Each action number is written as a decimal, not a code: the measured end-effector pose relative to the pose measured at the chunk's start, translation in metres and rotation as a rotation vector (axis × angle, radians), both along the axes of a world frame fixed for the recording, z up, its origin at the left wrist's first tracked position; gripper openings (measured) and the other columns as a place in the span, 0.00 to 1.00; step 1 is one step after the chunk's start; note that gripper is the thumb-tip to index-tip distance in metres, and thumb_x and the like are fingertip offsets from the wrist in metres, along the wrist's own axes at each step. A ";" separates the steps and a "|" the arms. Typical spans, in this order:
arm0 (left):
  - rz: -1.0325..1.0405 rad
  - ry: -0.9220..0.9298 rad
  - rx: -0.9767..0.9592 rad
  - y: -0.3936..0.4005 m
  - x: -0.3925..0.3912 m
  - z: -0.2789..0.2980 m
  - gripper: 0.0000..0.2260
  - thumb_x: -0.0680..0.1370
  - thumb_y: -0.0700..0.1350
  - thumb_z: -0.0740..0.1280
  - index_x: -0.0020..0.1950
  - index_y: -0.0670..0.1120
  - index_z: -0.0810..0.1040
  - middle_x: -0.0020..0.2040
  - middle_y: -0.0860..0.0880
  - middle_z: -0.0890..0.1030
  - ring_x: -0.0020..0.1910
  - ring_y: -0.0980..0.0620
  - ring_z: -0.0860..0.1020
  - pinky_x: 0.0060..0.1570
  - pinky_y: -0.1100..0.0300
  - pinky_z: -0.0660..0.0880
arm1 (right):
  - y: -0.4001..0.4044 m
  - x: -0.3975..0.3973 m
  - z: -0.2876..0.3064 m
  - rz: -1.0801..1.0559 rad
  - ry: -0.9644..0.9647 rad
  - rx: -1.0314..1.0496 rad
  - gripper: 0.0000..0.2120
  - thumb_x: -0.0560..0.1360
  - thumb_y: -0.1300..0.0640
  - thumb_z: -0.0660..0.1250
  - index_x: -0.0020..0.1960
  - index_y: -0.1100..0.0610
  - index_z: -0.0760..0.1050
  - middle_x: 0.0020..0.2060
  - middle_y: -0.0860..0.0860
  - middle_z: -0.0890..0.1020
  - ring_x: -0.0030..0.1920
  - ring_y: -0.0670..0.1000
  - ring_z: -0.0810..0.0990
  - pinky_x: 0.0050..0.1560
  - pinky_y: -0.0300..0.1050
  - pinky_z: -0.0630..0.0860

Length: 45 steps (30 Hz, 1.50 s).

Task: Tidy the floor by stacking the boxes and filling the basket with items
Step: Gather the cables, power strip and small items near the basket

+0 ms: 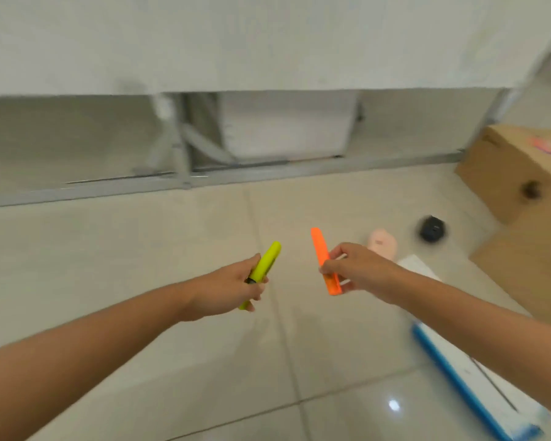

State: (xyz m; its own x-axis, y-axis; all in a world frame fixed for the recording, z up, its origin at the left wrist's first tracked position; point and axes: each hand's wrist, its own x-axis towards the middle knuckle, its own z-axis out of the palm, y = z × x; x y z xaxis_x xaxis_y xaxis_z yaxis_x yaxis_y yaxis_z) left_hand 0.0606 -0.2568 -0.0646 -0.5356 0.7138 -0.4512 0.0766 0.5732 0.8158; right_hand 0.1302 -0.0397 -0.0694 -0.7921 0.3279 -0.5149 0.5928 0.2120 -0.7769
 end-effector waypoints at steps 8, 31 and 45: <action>0.544 0.304 -0.075 -0.263 -0.050 0.017 0.21 0.79 0.40 0.62 0.72 0.44 0.65 0.53 0.47 0.74 0.45 0.52 0.75 0.49 0.63 0.75 | -0.222 -0.117 0.040 0.331 0.140 -0.021 0.10 0.74 0.62 0.67 0.52 0.63 0.70 0.39 0.56 0.77 0.33 0.51 0.77 0.41 0.47 0.80; 1.461 0.465 -0.289 -0.567 -0.031 -0.105 0.20 0.79 0.39 0.61 0.71 0.41 0.67 0.62 0.38 0.72 0.62 0.44 0.71 0.56 0.66 0.62 | -0.637 -0.168 -0.069 0.760 -0.179 -0.111 0.08 0.77 0.59 0.63 0.40 0.56 0.67 0.36 0.54 0.77 0.33 0.50 0.77 0.33 0.42 0.76; 1.230 0.580 -0.486 -0.535 -0.053 -0.120 0.23 0.77 0.43 0.62 0.72 0.44 0.65 0.74 0.42 0.59 0.74 0.44 0.56 0.71 0.45 0.53 | -0.618 -0.168 -0.086 0.644 -0.019 -0.100 0.14 0.74 0.63 0.61 0.59 0.56 0.69 0.50 0.52 0.76 0.51 0.53 0.77 0.58 0.54 0.77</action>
